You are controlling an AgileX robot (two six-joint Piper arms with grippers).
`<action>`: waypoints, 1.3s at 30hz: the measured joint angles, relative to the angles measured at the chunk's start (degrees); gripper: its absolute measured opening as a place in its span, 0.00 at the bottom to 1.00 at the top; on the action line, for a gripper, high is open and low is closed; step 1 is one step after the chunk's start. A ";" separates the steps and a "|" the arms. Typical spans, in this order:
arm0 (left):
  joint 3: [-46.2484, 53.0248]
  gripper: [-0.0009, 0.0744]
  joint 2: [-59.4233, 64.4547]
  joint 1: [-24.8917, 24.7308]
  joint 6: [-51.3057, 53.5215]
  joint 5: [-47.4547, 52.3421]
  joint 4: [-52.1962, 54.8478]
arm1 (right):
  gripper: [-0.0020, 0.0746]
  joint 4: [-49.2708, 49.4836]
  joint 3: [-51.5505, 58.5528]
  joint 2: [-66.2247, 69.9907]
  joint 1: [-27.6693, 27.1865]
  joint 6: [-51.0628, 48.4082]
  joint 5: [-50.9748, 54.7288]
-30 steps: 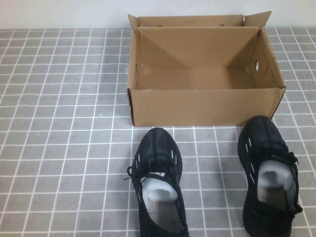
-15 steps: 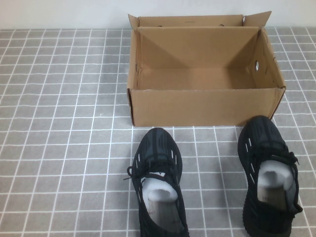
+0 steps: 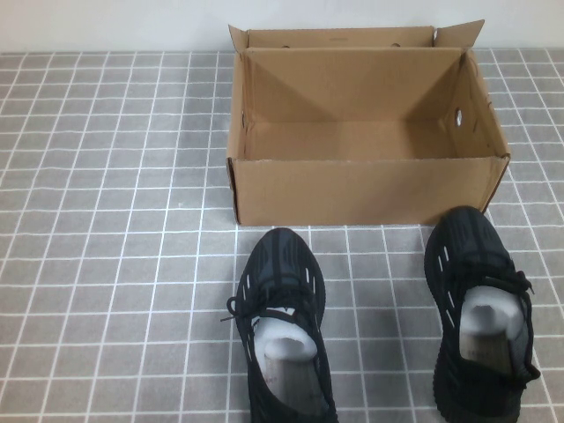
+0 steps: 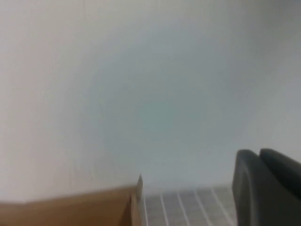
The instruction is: Put shoes into padded shoe box
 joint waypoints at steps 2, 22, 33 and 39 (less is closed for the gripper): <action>0.00 0.01 0.00 0.00 0.00 0.00 0.00 | 0.02 0.13 0.00 1.70 0.00 0.00 5.87; 0.00 0.01 0.00 0.00 0.00 0.00 0.00 | 0.03 26.67 -16.93 37.66 2.97 -53.50 41.16; 0.00 0.01 0.00 0.00 0.00 0.00 0.00 | 0.49 7.96 -17.45 45.92 22.45 -56.48 34.61; 0.00 0.01 0.00 0.00 0.00 0.00 0.00 | 0.50 3.43 -17.45 47.26 25.23 -54.01 28.23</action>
